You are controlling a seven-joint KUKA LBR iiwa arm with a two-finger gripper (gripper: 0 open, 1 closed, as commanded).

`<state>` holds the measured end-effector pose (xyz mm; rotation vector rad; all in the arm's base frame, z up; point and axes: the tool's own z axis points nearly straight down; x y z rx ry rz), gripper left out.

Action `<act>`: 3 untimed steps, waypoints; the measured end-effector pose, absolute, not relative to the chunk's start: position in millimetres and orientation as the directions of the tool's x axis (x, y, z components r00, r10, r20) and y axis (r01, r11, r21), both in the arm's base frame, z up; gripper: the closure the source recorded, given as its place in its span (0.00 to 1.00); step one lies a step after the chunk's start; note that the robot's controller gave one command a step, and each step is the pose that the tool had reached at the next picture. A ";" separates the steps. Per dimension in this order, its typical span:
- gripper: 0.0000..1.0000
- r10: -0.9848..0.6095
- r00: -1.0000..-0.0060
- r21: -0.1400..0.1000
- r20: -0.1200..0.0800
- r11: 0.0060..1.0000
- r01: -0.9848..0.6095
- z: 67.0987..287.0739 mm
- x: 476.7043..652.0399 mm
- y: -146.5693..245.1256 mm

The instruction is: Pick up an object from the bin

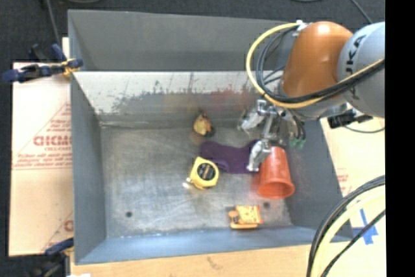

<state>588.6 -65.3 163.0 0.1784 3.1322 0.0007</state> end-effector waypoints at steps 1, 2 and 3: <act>1.00 0.129 -0.992 0.001 -0.001 0.992 0.129 139.2 592.4 -59.9; 0.00 0.127 -0.992 0.000 -0.001 0.992 0.127 139.6 592.5 -60.1; 1.00 0.125 -0.992 -0.001 -0.001 0.992 0.125 139.6 592.5 -60.3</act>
Offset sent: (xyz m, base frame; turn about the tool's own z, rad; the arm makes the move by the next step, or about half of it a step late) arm 0.0000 0.0000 0.0000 0.0000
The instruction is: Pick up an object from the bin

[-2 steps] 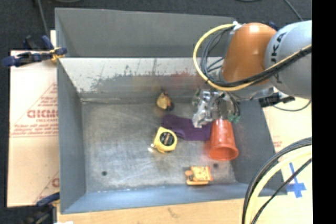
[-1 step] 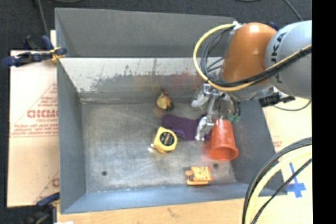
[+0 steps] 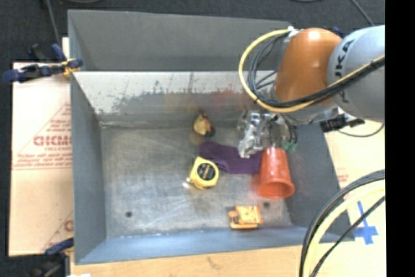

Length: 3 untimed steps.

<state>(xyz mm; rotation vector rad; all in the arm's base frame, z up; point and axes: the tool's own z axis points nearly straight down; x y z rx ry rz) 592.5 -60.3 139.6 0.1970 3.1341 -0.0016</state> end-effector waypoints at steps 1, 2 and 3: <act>0.00 0.124 -0.992 -0.001 -0.001 0.992 0.124 139.6 592.5 -60.4; 0.00 0.124 -0.992 -0.001 -0.001 0.992 0.124 139.6 592.5 -60.4; 1.00 -0.133 -0.990 -0.008 -0.036 0.991 -0.133 82.5 616.5 -33.6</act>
Offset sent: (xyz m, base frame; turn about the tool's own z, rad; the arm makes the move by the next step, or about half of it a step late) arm 0.0000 0.0000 0.0000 0.0000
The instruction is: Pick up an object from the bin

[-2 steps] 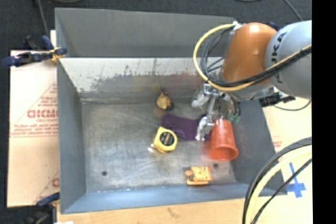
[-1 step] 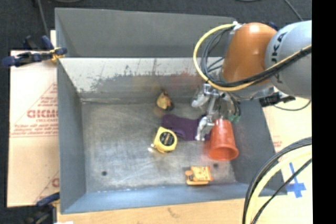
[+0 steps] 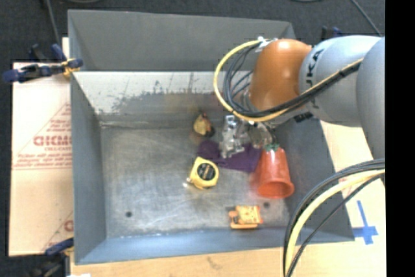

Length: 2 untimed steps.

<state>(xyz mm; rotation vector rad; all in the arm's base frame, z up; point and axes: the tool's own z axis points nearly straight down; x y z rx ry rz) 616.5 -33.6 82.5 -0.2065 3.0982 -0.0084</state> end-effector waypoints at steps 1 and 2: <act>0.00 -0.133 -0.991 -0.005 -0.016 0.991 -0.133 80.4 612.0 -33.5; 0.00 -0.133 -0.991 -0.005 -0.016 0.991 -0.133 80.3 612.0 -33.5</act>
Offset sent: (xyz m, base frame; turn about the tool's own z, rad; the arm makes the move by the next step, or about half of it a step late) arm 0.0000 0.0000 0.0000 0.0000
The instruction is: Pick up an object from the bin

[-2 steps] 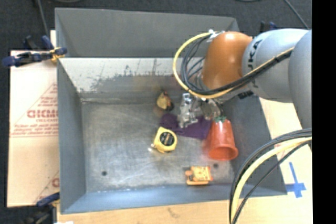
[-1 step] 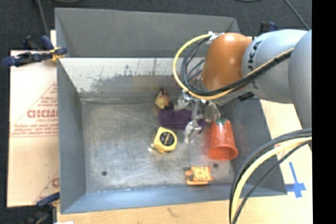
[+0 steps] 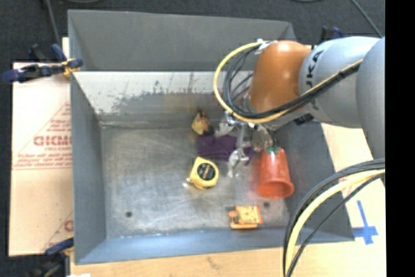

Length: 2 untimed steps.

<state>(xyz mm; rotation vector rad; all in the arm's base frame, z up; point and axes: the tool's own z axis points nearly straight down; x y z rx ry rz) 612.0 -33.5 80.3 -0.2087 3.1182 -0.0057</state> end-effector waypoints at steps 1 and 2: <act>1.00 -0.291 -0.955 -0.011 -0.047 0.957 -0.291 83.4 579.2 8.3; 1.00 -0.290 -0.956 -0.011 -0.047 0.957 -0.290 83.4 579.2 8.2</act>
Offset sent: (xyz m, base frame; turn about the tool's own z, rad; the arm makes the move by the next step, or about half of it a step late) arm 0.0000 0.0000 0.0000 0.0000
